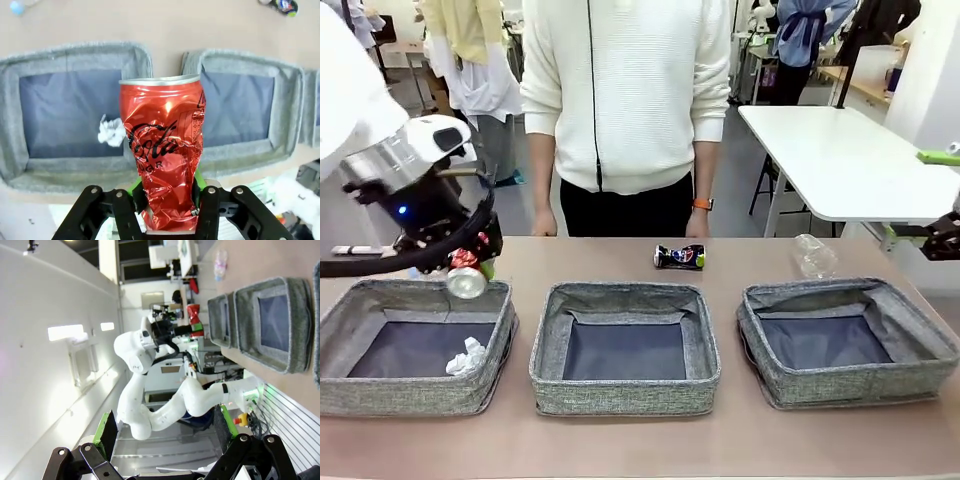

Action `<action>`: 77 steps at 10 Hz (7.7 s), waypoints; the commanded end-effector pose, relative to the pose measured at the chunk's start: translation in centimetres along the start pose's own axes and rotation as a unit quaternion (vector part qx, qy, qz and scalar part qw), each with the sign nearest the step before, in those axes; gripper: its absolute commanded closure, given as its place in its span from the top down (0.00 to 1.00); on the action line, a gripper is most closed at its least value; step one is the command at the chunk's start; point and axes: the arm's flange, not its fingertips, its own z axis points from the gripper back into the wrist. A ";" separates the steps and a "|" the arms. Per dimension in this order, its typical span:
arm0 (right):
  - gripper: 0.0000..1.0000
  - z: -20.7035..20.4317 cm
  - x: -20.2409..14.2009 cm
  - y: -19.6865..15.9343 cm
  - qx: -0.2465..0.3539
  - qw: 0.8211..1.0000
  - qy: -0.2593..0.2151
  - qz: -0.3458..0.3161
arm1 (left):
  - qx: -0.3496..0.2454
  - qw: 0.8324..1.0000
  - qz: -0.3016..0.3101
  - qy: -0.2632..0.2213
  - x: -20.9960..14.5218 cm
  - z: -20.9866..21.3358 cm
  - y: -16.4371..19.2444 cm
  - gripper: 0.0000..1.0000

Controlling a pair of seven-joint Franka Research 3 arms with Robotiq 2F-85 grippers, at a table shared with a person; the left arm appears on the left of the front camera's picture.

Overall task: Sort the waste into the appropriate baskets.
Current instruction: Pick up the waste item pointed out by the person, then place the picked waste into the Fabric basket indicated by the person.

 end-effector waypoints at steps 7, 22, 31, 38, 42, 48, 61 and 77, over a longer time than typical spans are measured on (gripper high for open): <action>1.00 0.1 0.1 0.2 0.009 1.000 0.002 0.014 | 0.029 0.995 -0.089 -0.018 0.1 17.3 -18.8 0.29; 1.00 0.1 0.1 0.2 0.009 1.000 0.002 0.014 | -0.035 0.999 -0.028 0.008 -1.2 20.2 -27.0 0.29; 1.00 0.1 0.1 0.2 0.009 1.000 0.002 0.014 | -0.023 0.999 -0.031 0.008 -1.1 19.9 -27.3 0.29; 1.00 0.1 0.1 0.2 0.009 1.000 0.002 0.014 | -0.023 0.999 -0.031 0.008 -1.1 19.9 -27.3 0.29; 1.00 0.1 0.1 0.2 0.009 1.000 0.002 0.014 | -0.023 0.999 -0.031 0.008 -1.1 19.9 -27.3 0.29; 1.00 0.1 0.1 0.2 0.009 1.000 0.002 0.014 | -0.023 0.999 -0.031 0.008 -1.1 19.9 -27.3 0.29; 1.00 24.6 -10.4 2.0 0.130 0.928 -0.341 0.074 | -0.072 0.906 -0.413 0.060 -5.2 -4.1 -45.6 0.29; 1.00 21.0 -9.2 2.6 0.056 0.964 -0.256 0.053 | 0.006 0.914 -0.401 0.062 0.0 -11.5 -52.9 1.00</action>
